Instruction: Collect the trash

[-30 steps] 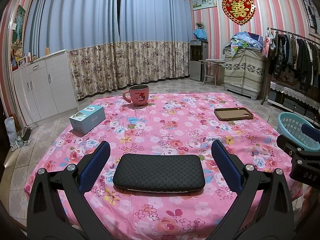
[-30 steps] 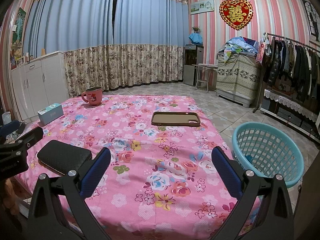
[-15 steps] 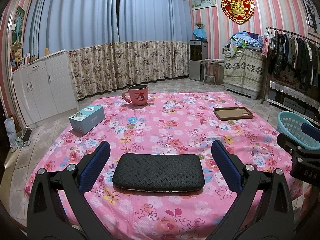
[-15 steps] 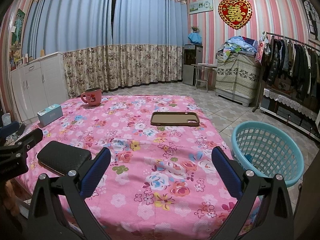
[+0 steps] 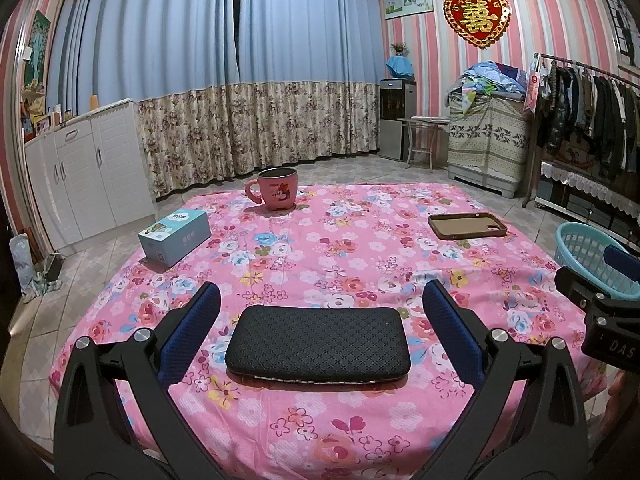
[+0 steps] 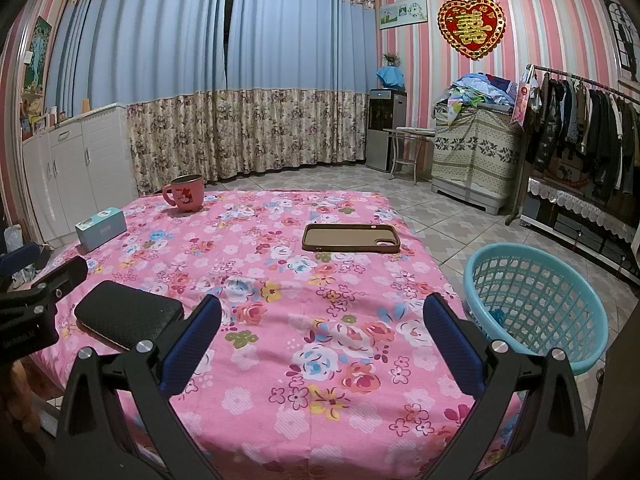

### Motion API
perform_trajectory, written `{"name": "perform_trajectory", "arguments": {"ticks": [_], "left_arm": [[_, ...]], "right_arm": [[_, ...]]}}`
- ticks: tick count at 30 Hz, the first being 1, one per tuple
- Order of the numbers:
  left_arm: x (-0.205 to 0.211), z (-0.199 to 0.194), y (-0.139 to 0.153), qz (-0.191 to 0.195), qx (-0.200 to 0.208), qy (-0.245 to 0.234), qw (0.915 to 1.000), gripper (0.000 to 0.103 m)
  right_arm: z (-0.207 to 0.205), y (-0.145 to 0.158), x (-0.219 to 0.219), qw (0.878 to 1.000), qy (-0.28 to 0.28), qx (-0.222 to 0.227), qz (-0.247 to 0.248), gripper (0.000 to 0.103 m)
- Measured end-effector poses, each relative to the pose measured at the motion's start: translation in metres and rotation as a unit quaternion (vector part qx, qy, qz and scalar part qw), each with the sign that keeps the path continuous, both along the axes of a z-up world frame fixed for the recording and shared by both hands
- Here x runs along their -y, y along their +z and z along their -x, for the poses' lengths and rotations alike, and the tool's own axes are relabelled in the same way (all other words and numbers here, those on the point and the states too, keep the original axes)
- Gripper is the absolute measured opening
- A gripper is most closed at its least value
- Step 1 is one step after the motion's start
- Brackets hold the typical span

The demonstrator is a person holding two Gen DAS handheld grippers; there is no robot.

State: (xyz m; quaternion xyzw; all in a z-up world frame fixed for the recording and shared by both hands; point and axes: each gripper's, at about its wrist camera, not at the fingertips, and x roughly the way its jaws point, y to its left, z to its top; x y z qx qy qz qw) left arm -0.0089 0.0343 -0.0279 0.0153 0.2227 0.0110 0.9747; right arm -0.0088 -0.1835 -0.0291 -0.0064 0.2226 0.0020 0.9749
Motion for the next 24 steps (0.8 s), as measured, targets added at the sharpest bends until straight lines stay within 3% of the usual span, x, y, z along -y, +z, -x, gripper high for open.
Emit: {"name": "perform_trajectory", "arguments": {"ticks": [24], "left_arm": [[0.0007, -0.0017, -0.0009, 0.000, 0.004, 0.002, 1.0000, 0.098]], "right_arm": [[0.0001, -0.0009, 0.0001, 1.000, 0.000, 0.000, 0.000, 0.099]]}}
